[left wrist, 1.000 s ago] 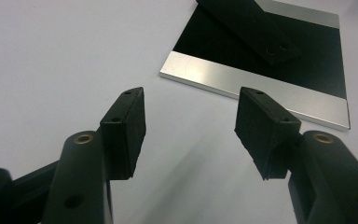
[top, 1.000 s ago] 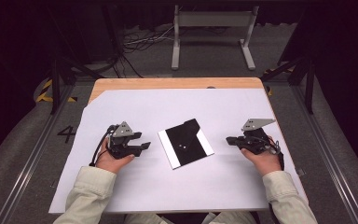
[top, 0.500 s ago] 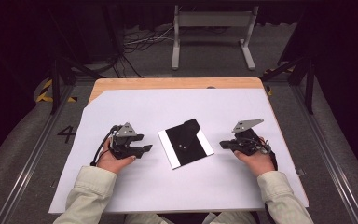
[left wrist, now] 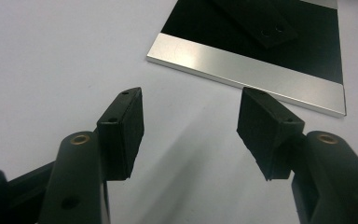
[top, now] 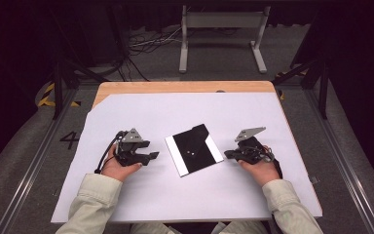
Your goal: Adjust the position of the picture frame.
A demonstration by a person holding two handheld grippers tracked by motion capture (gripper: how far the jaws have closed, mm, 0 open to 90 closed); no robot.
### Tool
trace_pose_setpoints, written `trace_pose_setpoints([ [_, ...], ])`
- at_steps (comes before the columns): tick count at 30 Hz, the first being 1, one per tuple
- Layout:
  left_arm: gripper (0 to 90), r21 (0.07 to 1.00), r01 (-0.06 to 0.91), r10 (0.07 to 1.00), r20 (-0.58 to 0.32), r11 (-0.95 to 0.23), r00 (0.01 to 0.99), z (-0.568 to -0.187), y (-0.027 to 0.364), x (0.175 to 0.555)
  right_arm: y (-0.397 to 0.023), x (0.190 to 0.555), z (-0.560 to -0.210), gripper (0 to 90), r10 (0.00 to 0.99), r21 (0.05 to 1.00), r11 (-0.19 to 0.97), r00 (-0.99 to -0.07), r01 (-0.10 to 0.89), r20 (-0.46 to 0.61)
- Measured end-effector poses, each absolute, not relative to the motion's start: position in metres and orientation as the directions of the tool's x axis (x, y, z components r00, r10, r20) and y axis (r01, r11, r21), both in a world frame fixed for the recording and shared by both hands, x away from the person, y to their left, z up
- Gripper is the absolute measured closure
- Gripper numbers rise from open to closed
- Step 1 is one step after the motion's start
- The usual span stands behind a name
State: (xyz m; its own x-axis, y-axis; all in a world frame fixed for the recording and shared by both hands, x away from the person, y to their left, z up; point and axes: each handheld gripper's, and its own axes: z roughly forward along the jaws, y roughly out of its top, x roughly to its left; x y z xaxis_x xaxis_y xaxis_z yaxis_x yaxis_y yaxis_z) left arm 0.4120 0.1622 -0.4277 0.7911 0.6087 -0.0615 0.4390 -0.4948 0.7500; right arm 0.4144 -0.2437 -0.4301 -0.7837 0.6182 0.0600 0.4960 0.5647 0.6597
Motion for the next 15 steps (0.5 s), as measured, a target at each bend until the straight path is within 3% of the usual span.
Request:
trace_pose_setpoints([
  [15,42.4,0.733,0.460,0.635,-0.050,-0.501,0.771,-0.430,0.163,0.415,-0.229,0.410,-0.435,89.9,0.575,0.650,0.602,-0.817,0.463,0.049],
])
